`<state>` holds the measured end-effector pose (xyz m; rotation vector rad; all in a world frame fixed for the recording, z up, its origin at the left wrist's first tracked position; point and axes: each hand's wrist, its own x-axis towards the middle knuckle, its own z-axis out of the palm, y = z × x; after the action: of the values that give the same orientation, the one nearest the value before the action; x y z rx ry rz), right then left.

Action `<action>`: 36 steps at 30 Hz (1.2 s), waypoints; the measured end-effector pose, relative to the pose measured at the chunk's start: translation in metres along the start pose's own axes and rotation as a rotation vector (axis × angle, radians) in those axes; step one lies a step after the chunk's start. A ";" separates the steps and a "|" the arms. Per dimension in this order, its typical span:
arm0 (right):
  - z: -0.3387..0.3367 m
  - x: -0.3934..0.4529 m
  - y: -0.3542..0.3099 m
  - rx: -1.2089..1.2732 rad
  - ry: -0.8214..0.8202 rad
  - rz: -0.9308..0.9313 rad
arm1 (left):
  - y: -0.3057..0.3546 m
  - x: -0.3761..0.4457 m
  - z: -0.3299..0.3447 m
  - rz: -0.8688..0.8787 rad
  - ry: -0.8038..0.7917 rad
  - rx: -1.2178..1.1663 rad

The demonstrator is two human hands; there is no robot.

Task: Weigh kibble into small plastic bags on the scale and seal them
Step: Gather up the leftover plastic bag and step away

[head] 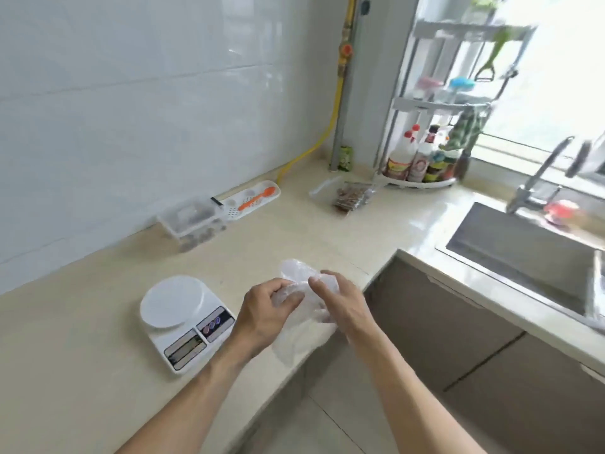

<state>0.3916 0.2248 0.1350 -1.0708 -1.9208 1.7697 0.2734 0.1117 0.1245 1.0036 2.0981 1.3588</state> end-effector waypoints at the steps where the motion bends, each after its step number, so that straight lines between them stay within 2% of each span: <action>1: -0.031 -0.019 0.009 0.009 0.059 0.002 | 0.016 -0.007 0.027 0.013 -0.065 -0.005; 5: -0.121 -0.083 0.045 0.098 0.282 0.022 | 0.067 -0.033 0.117 0.060 -0.274 -0.019; 10: -0.215 -0.158 0.100 0.257 0.610 0.145 | 0.124 -0.073 0.230 0.144 -0.594 -0.051; 17: -0.288 -0.296 0.203 0.420 1.088 0.321 | 0.136 -0.159 0.393 0.183 -1.028 0.034; 23: -0.279 -0.443 0.317 0.570 1.440 0.540 | 0.104 -0.308 0.500 0.276 -1.407 0.216; 27: -0.250 -0.539 0.402 0.699 1.601 0.667 | 0.058 -0.426 0.556 0.350 -1.611 0.345; 36: -0.190 -0.686 0.632 0.889 1.729 0.970 | -0.103 -0.649 0.670 0.357 -1.821 0.567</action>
<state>1.1736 -0.1494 -0.2595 -2.0343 0.4255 0.8213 1.1186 -0.0219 -0.2623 1.7855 0.7584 -0.3609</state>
